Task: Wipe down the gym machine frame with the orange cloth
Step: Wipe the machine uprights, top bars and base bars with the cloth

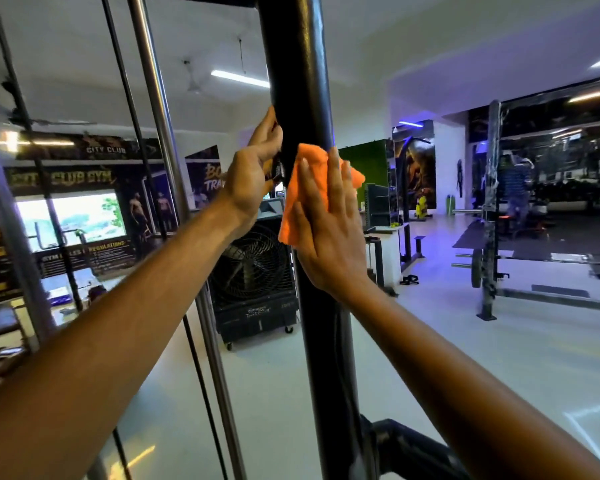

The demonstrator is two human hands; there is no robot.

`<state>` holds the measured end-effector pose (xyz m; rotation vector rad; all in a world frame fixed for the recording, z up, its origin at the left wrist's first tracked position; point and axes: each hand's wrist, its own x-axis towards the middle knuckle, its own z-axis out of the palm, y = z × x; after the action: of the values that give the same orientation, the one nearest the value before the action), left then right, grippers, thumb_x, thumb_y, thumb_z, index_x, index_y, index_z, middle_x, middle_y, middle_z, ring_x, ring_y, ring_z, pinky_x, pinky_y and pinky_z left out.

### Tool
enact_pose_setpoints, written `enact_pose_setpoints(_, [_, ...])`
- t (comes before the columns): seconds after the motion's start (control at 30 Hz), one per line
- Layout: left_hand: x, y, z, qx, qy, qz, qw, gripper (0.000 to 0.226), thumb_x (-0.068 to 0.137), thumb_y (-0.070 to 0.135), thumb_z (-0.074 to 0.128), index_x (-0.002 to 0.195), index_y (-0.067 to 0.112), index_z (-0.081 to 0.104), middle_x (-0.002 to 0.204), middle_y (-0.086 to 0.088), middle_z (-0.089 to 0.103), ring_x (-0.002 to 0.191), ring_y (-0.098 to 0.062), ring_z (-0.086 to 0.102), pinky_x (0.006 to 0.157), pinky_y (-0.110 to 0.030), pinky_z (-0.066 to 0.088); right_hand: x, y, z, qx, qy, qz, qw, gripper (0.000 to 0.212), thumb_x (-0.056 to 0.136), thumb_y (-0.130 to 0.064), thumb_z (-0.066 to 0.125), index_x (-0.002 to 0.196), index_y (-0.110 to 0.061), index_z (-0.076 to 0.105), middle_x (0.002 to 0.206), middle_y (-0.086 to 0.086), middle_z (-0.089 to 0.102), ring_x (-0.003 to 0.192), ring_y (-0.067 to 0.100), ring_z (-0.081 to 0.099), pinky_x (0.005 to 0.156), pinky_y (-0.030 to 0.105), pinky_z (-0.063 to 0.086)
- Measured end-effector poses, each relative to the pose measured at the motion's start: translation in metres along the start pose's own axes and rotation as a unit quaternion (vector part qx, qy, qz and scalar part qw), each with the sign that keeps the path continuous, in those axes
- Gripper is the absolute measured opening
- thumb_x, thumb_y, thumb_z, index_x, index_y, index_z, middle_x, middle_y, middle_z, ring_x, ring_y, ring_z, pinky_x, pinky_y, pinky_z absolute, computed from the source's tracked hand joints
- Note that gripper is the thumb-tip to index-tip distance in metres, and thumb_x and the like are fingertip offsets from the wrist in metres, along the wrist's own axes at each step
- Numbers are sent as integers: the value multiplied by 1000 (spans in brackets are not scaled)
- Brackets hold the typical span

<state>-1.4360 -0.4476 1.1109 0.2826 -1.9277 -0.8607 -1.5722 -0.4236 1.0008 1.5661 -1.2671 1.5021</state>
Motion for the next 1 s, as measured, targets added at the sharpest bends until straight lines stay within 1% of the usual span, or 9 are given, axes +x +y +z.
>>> enact_pose_setpoints(0.13, [-22, -17, 8, -14, -6, -21, 1000, 69, 104, 48, 43, 170, 45, 19, 176, 17, 26, 161, -15, 29, 130, -66, 18, -97, 13, 7, 22, -26, 28, 999, 68, 114, -26, 54, 173, -15, 20, 183, 9, -6, 169, 32, -5, 128, 68, 26])
enact_pose_setpoints(0.2, [-30, -21, 11, -17, -4, -27, 999, 69, 105, 47, 41, 169, 46, 17, 177, 18, 18, 163, -15, 22, 131, -67, 15, -101, 14, 11, 46, -20, 39, 998, 69, 115, -29, 49, 172, -14, 14, 183, 9, -6, 169, 32, -3, 125, 70, 30])
enact_pose_setpoints(0.3, [-33, -19, 11, -17, -6, -34, 999, 65, 107, 48, 39, 168, 49, 19, 176, 18, 22, 162, -15, 27, 129, -67, 20, -44, 6, 8, 82, 14, 50, 995, 72, 117, -29, 48, 173, -13, 6, 183, 8, -8, 169, 28, -5, 122, 72, 34])
enact_pose_setpoints(0.4, [-31, -20, 8, -19, 0, -35, 999, 59, 112, 46, 36, 168, 47, 21, 177, 17, 21, 161, -13, 30, 128, -63, 27, -1, 0, 6, 25, 35, 11, 999, 67, 117, -27, 45, 171, -1, 15, 180, 24, 0, 167, 23, -12, 131, 66, 19])
enact_pose_setpoints(0.53, [-40, -24, 11, -25, -3, -26, 999, 65, 107, 47, 36, 170, 44, 19, 178, 15, 19, 163, -17, 25, 129, -63, 22, -56, 6, 10, -1, -1, 9, 1000, 69, 116, -23, 50, 171, -1, 15, 181, 19, -1, 169, 33, -5, 133, 62, 14])
enact_pose_setpoints(0.67, [-51, -29, 17, -35, -10, -29, 999, 71, 102, 48, 39, 170, 43, 19, 178, 17, 18, 163, -16, 23, 130, -64, 20, -140, 13, 14, 10, -51, 64, 997, 72, 116, -26, 49, 174, -10, 8, 183, 8, -8, 169, 33, -6, 132, 64, 16])
enact_pose_setpoints(0.8, [-52, -27, 18, -29, -9, -39, 999, 69, 104, 49, 40, 170, 44, 19, 178, 17, 16, 164, -16, 21, 130, -67, 14, -85, 6, 8, 35, -33, 64, 997, 69, 118, -33, 44, 174, -14, 11, 183, 7, -9, 169, 28, -7, 131, 65, 23])
enact_pose_setpoints(0.9, [-54, -34, 21, -34, -1, -38, 999, 62, 111, 44, 38, 170, 42, 19, 179, 16, 14, 165, -15, 17, 132, -63, 14, -37, 3, 8, 43, -9, 61, 997, 70, 117, -37, 46, 174, -13, 13, 182, 10, -10, 169, 28, -5, 131, 65, 23])
enact_pose_setpoints(1.0, [-61, -45, 23, -46, -6, -51, 998, 67, 106, 47, 43, 169, 46, 20, 177, 18, 19, 163, -14, 22, 131, -62, 18, -55, 6, 14, 22, 3, 56, 998, 69, 117, -33, 49, 173, -11, 17, 182, 13, -5, 169, 29, -3, 131, 64, 24])
